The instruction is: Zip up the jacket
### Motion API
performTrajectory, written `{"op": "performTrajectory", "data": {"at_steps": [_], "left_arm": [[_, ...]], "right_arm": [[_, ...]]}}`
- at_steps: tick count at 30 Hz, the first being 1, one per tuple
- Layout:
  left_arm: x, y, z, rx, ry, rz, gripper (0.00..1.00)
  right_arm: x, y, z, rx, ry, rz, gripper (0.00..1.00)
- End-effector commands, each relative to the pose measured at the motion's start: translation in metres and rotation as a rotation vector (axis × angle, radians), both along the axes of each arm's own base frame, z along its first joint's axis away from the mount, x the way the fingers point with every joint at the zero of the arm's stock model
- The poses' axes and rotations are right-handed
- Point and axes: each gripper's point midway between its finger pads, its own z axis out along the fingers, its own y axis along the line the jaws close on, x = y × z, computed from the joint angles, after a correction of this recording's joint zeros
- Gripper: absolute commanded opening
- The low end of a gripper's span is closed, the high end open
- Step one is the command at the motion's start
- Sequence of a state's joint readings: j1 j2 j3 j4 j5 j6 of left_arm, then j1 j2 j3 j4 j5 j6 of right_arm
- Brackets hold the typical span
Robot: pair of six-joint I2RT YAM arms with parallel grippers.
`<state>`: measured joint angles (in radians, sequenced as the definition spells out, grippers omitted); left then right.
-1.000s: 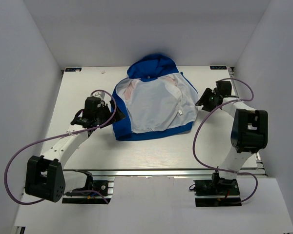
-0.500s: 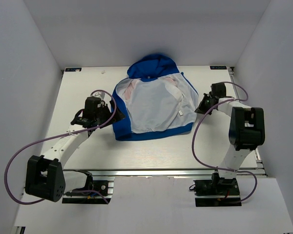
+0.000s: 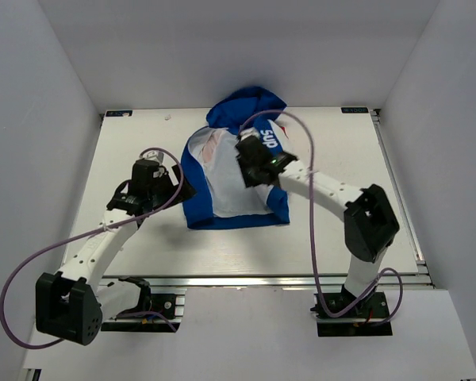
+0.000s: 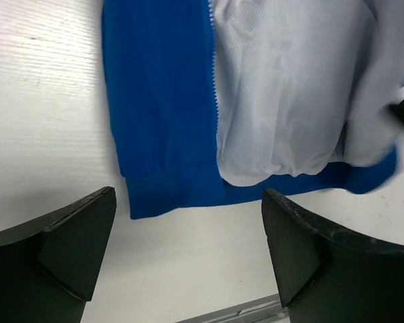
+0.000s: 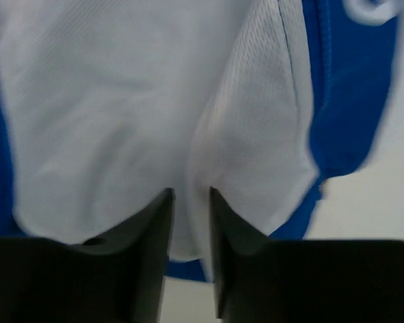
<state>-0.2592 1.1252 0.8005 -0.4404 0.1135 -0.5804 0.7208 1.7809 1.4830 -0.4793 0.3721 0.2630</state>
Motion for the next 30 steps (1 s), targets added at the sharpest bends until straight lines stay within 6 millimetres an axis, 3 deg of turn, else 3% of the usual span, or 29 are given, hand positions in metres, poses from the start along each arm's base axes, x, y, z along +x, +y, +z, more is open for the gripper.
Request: {"op": "performTrajectory", "data": {"at_steps": [1, 3, 5, 6, 7, 8, 9, 10, 13, 14, 15, 16, 19, 24, 26, 30], "left_arm": [[-0.009, 0.01, 0.009, 0.033, 0.002, 0.039, 0.98], [-0.014, 0.012, 0.005, 0.032, 0.015, 0.05, 0.98], [-0.017, 0.012, -0.001, 0.029, 0.03, 0.053, 0.98], [-0.017, 0.012, -0.003, 0.028, 0.032, 0.053, 0.98], [-0.017, 0.01, -0.004, 0.021, 0.034, 0.048, 0.98], [-0.017, 0.009, -0.006, 0.016, 0.04, 0.043, 0.98], [-0.015, 0.007, -0.008, 0.011, 0.042, 0.037, 0.98], [-0.013, 0.005, -0.008, 0.006, 0.04, 0.033, 0.98], [-0.005, -0.003, -0.007, -0.014, 0.038, 0.0, 0.98], [-0.004, -0.006, -0.008, -0.023, 0.041, -0.014, 0.98], [0.0, -0.008, -0.005, -0.027, 0.032, -0.021, 0.98], [0.003, -0.01, -0.01, -0.025, 0.048, -0.027, 0.98], [0.008, -0.015, -0.015, -0.026, 0.069, -0.053, 0.98], [0.015, -0.021, -0.02, -0.04, 0.084, -0.07, 0.98], [0.016, -0.022, -0.023, -0.042, 0.092, -0.073, 0.98], [0.019, -0.024, -0.029, -0.046, 0.1, -0.077, 0.98]], "right_arm": [[-0.045, 0.016, -0.038, -0.122, 0.112, 0.095, 0.45], [-0.062, 0.032, -0.039, -0.047, 0.157, 0.173, 0.61], [-0.065, 0.038, -0.008, 0.044, 0.086, 0.217, 0.75], [-0.074, 0.035, -0.011, 0.056, 0.09, 0.253, 0.83], [-0.078, 0.033, 0.014, 0.109, 0.033, 0.274, 0.88], [-0.077, 0.032, 0.025, 0.148, -0.007, 0.284, 0.89], [-0.085, 0.026, 0.016, 0.163, 0.018, 0.304, 0.89], [-0.087, 0.021, 0.031, 0.215, -0.002, 0.296, 0.89], [-0.081, -0.015, 0.016, 0.335, 0.117, 0.167, 0.89], [-0.063, -0.043, 0.011, 0.375, 0.131, 0.069, 0.89], [-0.064, -0.05, 0.006, 0.438, 0.177, 0.065, 0.89], [-0.058, -0.077, -0.009, 0.482, 0.213, -0.03, 0.89], [-0.046, -0.095, -0.023, 0.608, 0.235, -0.066, 0.89], [-0.033, -0.082, -0.04, 0.765, 0.327, -0.029, 0.89], [-0.023, -0.072, -0.034, 0.817, 0.307, 0.02, 0.89], [-0.007, -0.065, -0.045, 0.869, 0.312, -0.003, 0.89]]}}
